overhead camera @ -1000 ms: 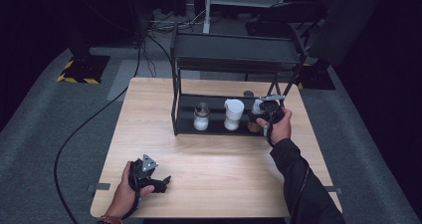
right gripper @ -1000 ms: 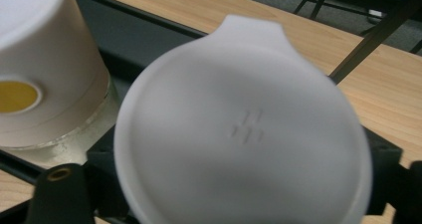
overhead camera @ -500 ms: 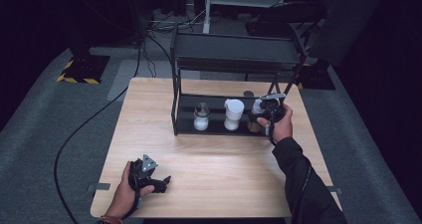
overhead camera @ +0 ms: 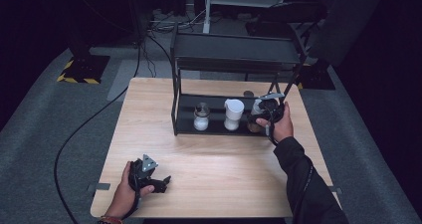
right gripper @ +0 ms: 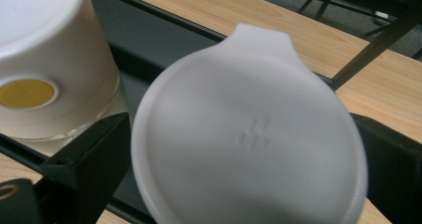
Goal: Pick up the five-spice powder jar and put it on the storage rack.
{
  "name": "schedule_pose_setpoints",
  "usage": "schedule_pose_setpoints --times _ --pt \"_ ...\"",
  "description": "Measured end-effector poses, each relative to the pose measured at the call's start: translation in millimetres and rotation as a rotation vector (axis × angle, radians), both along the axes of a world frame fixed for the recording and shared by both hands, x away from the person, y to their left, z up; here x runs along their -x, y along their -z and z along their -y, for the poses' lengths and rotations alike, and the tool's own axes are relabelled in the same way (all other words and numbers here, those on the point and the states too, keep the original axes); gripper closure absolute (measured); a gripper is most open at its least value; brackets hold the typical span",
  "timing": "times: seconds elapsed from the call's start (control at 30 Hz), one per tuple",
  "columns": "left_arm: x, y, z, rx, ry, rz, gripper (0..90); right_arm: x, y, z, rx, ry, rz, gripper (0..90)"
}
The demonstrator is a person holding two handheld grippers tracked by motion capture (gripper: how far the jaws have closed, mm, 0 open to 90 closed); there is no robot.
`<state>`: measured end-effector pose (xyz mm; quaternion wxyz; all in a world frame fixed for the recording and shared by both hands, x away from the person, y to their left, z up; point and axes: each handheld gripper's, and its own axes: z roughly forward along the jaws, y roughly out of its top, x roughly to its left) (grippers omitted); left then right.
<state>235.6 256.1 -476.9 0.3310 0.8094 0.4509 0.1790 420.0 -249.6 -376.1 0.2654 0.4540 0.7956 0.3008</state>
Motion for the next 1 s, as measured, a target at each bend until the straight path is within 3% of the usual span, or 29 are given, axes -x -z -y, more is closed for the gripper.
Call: schedule_pose_setpoints --times 0.33,0.47,1.0 --pt "0.0 0.1 -0.1 0.001 0.000 0.000 0.7 3.6 -1.4 0.2 0.015 -0.011 0.021 3.8" --pt "0.0 0.1 -0.1 0.001 0.000 0.000 0.7 11.3 -0.7 2.5 -0.003 0.012 0.069 3.8" --pt "-0.1 0.0 0.0 0.000 0.000 0.000 0.7 23.1 -13.2 9.5 0.000 -0.029 0.091 3.8"
